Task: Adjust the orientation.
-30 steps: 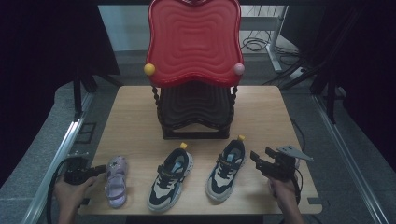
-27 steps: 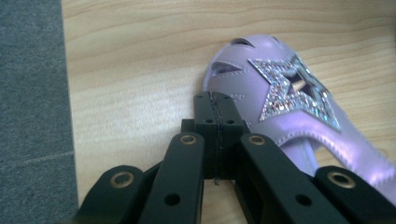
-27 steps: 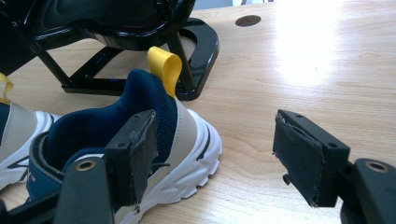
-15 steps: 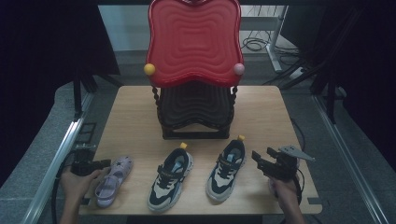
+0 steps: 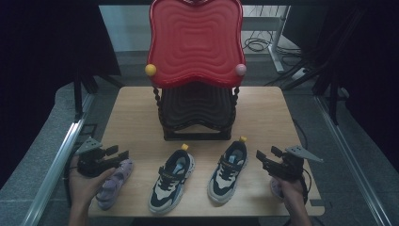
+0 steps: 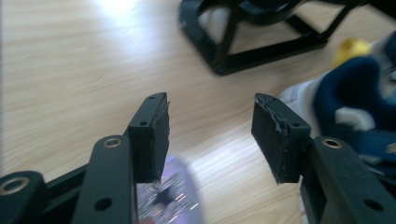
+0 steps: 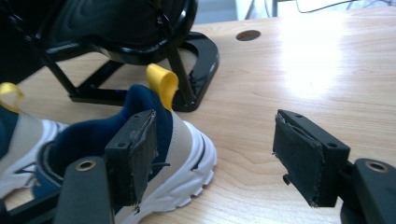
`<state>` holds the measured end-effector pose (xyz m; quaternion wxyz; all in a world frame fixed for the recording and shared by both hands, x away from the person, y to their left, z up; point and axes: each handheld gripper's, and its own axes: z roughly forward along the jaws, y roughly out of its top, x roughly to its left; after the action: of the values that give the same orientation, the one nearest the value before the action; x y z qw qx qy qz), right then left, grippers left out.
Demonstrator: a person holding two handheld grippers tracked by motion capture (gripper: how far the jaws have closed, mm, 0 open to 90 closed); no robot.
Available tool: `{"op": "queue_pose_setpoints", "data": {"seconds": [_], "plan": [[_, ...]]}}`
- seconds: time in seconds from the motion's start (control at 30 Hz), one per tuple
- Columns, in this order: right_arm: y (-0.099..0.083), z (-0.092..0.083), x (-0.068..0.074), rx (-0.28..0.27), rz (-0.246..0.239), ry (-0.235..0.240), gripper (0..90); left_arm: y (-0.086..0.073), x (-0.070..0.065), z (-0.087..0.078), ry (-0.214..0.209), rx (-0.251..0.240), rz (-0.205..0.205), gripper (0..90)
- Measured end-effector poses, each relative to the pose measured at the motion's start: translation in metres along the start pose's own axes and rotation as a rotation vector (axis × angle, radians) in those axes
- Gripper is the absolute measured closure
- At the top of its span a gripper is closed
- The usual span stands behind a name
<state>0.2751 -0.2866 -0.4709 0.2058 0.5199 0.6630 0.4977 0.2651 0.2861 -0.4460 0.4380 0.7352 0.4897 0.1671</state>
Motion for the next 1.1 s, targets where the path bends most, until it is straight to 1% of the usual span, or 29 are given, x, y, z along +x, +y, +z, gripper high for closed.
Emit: {"op": "queue_pose_setpoints", "data": {"seconds": [0.07, 0.1, 0.13, 0.2, 0.23, 0.27, 0.33, 0.4, 0.43, 0.5, 0.53, 0.6, 0.67, 0.7, 0.77, 0.83, 0.9, 1.0, 1.07, 1.1], "plan": [[0.002, 0.0, 0.0, 0.0, -0.008, 0.011, 30.3, 0.001, -0.002, 0.004, -0.013, -0.01, -0.006, 43.2], [0.003, 0.001, 0.001, -0.001, -0.012, 0.007, 30.2, 0.001, -0.004, 0.006, -0.03, -0.021, -0.015, 42.3], [0.005, 0.001, 0.002, -0.005, -0.031, 0.006, 30.1, 0.001, -0.005, 0.008, -0.042, -0.023, -0.017, 41.5], [0.009, -0.001, 0.004, -0.011, -0.048, 0.004, 30.0, 0.001, -0.007, 0.013, -0.052, -0.011, -0.01, 41.2], [0.01, -0.002, 0.005, -0.012, -0.055, 0.007, 29.9, 0.002, -0.008, 0.014, -0.059, 0.008, 0.002, 40.7], [0.011, -0.003, 0.005, -0.016, -0.062, 0.005, 29.8, 0.002, -0.009, 0.015, -0.06, 0.017, 0.008, 40.4], [0.011, -0.006, 0.006, -0.018, -0.078, -0.014, 30.0, 0.0, -0.01, 0.014, -0.057, 0.011, 0.003, 40.6], [0.01, -0.008, 0.005, -0.022, -0.085, -0.02, 30.6, -0.003, -0.013, 0.015, -0.054, 0.023, 0.011, 40.8], [0.009, -0.009, 0.005, -0.027, -0.083, -0.027, 30.7, -0.005, -0.015, 0.015, -0.049, 0.033, 0.025, 40.9], [0.009, -0.011, 0.005, -0.034, -0.09, -0.029, 30.8, -0.008, -0.02, 0.015, -0.02, 0.055, 0.055, 41.3], [0.009, -0.012, 0.005, -0.035, -0.089, -0.032, 30.8, -0.009, -0.024, 0.014, -0.011, 0.057, 0.066, 41.1], [0.009, -0.014, 0.006, -0.035, -0.092, -0.041, 30.9, -0.01, -0.026, 0.011, -0.025, 0.062, 0.066, 39.7], [0.008, -0.015, 0.007, -0.023, -0.109, -0.045, 31.8, -0.011, -0.026, 0.007, -0.021, 0.058, 0.064, 39.0], [0.007, -0.016, 0.008, -0.014, -0.122, -0.051, 33.6, -0.01, -0.025, 0.005, -0.013, 0.054, 0.06, 39.0], [0.005, -0.021, 0.007, 0.004, -0.144, -0.042, 36.9, -0.01, -0.024, 0.001, -0.009, 0.046, 0.057, 39.0], [0.002, -0.026, 0.002, 0.013, -0.151, -0.038, 41.9, -0.009, -0.022, -0.002, -0.009, 0.036, 0.051, 39.1], [0.0, -0.036, -0.003, 0.023, -0.165, -0.019, 45.4, -0.01, -0.02, -0.004, -0.005, 0.034, 0.047, 39.2], [-0.007, -0.047, -0.012, 0.041, -0.19, -0.039, 55.0, -0.011, -0.018, -0.006, -0.001, 0.038, 0.041, 39.3], [-0.012, -0.054, -0.019, 0.044, -0.184, -0.048, 62.3, -0.01, -0.018, -0.008, 0.006, 0.04, 0.04, 39.5], [-0.014, -0.058, -0.022, 0.043, -0.178, -0.052, 67.7, -0.01, -0.019, -0.009, 0.012, 0.041, 0.044, 39.5]]}}
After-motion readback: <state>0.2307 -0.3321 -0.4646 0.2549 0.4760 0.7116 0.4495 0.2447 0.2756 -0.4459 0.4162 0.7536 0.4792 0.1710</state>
